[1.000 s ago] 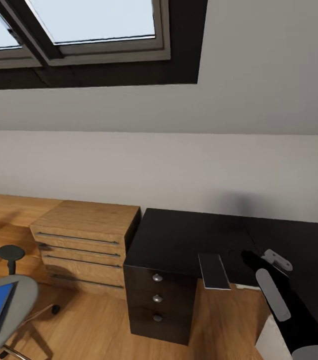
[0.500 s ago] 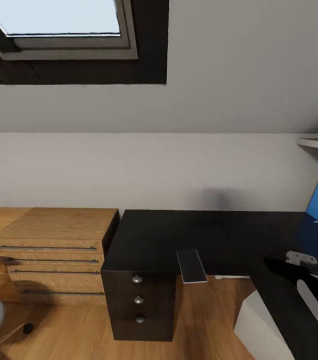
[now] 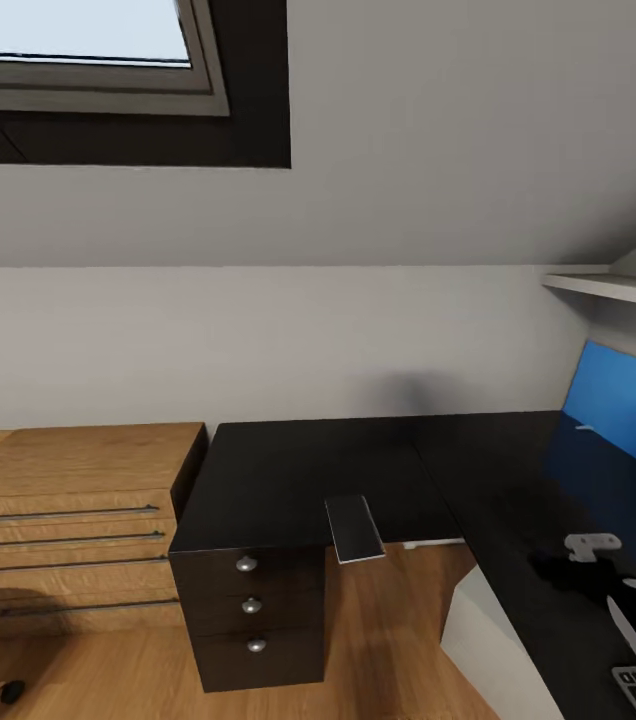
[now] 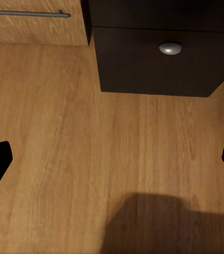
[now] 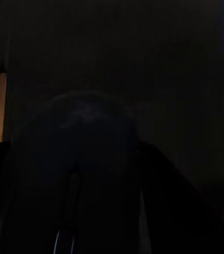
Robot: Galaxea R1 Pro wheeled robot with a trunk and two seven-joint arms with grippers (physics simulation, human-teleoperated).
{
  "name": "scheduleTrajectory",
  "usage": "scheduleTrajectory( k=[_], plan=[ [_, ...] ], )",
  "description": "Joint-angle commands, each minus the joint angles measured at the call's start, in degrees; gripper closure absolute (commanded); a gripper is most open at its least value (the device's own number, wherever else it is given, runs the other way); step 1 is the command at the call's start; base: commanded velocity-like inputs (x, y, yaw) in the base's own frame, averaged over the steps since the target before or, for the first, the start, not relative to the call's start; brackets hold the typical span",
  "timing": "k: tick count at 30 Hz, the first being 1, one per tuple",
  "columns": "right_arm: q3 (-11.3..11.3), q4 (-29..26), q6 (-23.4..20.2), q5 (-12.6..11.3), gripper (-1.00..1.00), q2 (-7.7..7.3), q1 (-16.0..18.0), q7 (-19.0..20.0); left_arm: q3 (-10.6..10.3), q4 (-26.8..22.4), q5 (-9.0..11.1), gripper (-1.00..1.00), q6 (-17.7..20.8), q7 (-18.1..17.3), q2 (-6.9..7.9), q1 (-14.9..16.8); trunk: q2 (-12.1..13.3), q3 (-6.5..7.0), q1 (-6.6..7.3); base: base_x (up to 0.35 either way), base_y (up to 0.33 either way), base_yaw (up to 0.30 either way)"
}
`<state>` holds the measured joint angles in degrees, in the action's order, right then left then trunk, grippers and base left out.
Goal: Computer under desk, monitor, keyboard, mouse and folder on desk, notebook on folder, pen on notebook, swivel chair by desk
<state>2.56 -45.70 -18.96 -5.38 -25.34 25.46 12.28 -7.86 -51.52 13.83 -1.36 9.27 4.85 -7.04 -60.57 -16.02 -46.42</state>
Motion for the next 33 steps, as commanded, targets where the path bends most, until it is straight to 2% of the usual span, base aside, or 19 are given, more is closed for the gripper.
scheduleTrajectory(
  k=[1,2,3,4,7,8,10,11,13,14,15,21,25,29,33],
  plan=[
    [0.17,0.41,0.30,-0.64,1.00,0.01,0.05,-0.99,-0.39,-0.07,0.65,-1.00,-0.13,0.47,0.04,0.01,-0.05,-0.06,-0.01,0.000,0.000,-0.001],
    [0.17,0.96,3.78,-0.61,1.00,0.01,0.04,-1.83,-0.45,0.01,0.61,-1.00,-0.09,0.47,-0.03,0.01,-0.05,-0.06,-0.01,0.000,0.000,0.000],
    [0.13,1.49,4.79,-0.56,1.00,0.01,0.05,-2.00,-0.47,0.08,0.60,-1.00,-0.07,0.48,-0.06,0.01,-0.05,-0.06,-0.01,0.000,0.000,0.000],
    [0.09,6.15,8.21,-0.37,1.00,0.02,0.21,-3.33,-0.49,0.47,0.54,-1.00,-0.12,0.47,-0.11,0.01,-0.05,-0.06,-0.01,0.000,0.000,0.000],
    [0.08,11.65,11.83,-0.10,1.00,-0.02,0.86,-4.98,-0.55,0.59,0.48,-1.00,-0.13,0.48,-0.17,0.01,-0.05,-0.06,-0.01,0.000,0.000,0.000],
    [0.08,17.00,14.84,1.39,1.00,-0.11,3.04,-6.43,-0.57,0.69,0.39,-1.00,-0.13,0.48,-0.19,0.01,-0.05,-0.06,-0.01,0.000,0.000,0.000],
    [0.08,20.00,15.56,2.61,1.00,-0.13,4.55,-6.87,-0.58,0.71,0.36,-1.00,-0.13,0.49,-0.24,0.01,-0.05,-0.06,-0.01,0.000,0.000,0.000],
    [0.08,24.12,15.95,3.49,1.00,-0.14,6.92,-7.36,-0.58,0.72,0.33,-1.00,-0.13,0.49,-0.27,0.01,-0.05,-0.06,-0.01,0.000,-0.079,0.000],
    [0.06,24.90,15.99,3.64,1.00,-0.16,7.42,-8.31,-0.58,0.72,0.32,-1.00,-0.15,0.49,-0.28,0.01,-0.05,-0.06,-0.01,0.000,-0.152,0.000],
    [0.02,25.67,15.98,3.82,1.00,-0.11,7.85,-12.41,-0.58,0.72,0.32,-1.00,-0.18,0.44,-0.21,0.01,-0.05,-0.06,-0.01,0.032,-0.120,0.000],
    [-0.04,25.97,15.97,3.86,1.00,-0.08,7.90,-13.32,-0.58,0.72,0.34,-1.00,-0.19,0.42,-0.20,0.01,-0.05,-0.06,-0.01,0.013,-0.049,0.000],
    [-0.26,26.22,15.94,3.88,1.00,0.00,7.93,-14.06,-0.54,0.72,0.36,-1.00,-0.21,0.40,-0.18,0.01,-0.05,-0.06,-0.01,0.004,-0.015,0.000],
    [-0.34,26.26,15.70,3.89,1.00,-0.02,7.93,-16.23,-0.50,0.40,0.46,-1.00,-0.22,0.31,-0.17,0.00,-0.05,-0.06,-0.01,0.000,-0.001,0.000],
    [-0.41,26.48,14.84,3.96,1.00,0.02,7.93,-18.41,-0.49,0.00,0.61,-1.00,-0.06,0.67,-0.27,0.01,-1.65,-0.78,-0.89,0.000,0.000,0.000],
    [-0.51,26.53,14.68,3.97,1.00,0.03,7.93,-18.72,-0.45,-0.06,0.66,-1.00,-0.05,0.74,-0.21,0.01,-3.26,-1.50,-1.76,0.000,0.000,0.000]
  ],
)
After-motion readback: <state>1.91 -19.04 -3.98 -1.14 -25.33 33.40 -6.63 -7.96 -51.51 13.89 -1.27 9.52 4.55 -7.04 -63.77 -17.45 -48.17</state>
